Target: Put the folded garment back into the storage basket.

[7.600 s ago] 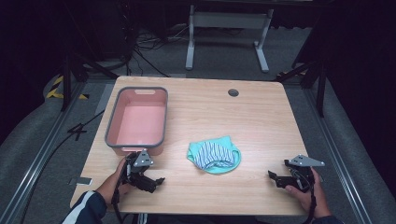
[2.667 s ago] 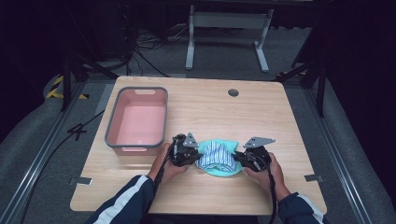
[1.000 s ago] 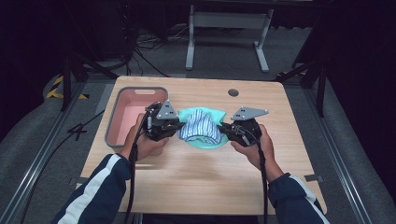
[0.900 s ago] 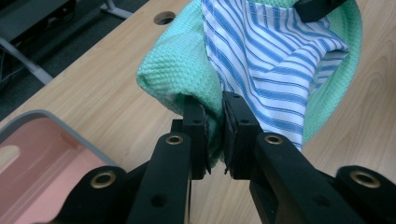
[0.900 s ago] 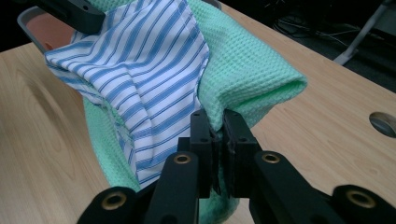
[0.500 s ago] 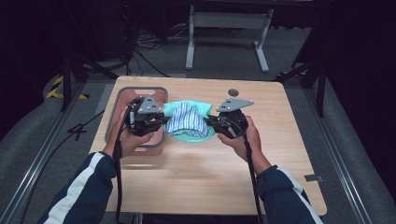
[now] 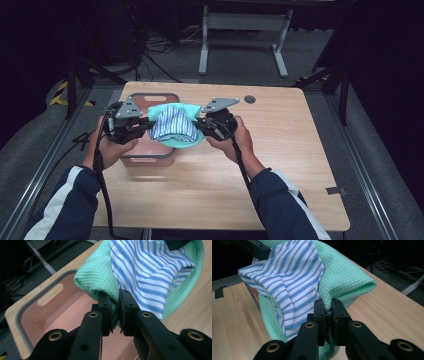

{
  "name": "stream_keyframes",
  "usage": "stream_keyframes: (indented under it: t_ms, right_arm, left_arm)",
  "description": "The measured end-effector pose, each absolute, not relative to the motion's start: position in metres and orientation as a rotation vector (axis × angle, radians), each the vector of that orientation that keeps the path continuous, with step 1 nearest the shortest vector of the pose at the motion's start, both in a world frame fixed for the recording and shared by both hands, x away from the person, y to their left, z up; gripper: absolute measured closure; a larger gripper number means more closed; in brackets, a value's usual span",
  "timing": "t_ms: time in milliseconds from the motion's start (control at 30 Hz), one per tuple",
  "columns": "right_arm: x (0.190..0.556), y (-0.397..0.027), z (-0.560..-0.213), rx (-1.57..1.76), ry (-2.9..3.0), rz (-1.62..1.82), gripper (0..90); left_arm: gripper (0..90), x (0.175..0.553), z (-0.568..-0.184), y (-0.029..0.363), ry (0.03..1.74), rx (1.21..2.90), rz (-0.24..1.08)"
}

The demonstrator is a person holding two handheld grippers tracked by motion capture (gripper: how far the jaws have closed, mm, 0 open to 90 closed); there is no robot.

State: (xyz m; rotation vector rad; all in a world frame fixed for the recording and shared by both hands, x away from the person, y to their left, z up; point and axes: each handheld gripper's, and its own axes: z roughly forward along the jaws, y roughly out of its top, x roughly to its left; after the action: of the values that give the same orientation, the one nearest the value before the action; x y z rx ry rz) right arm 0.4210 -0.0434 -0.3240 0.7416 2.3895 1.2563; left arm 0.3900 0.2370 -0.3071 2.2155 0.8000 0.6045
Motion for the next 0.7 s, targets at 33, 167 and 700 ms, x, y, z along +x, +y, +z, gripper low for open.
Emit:
stream_keyframes:
  t_ms: [33, 167, 700]
  right_arm:
    - [0.422, -0.039, -0.324, 0.743, 2.394, 1.264, 84.2]
    - [0.425, -0.022, -0.325, 0.729, 2.407, 1.266, 84.2]
    - [0.432, 0.029, -0.334, 0.695, 2.459, 1.266, 84.2]
  left_arm:
    - [80.9, 0.390, -0.307, 0.241, 0.807, 2.213, 0.604]
    - [80.9, 0.389, -0.308, 0.257, 0.840, 2.203, 0.618]
    - [80.9, 0.391, -0.319, 0.298, 0.950, 2.208, 0.647]
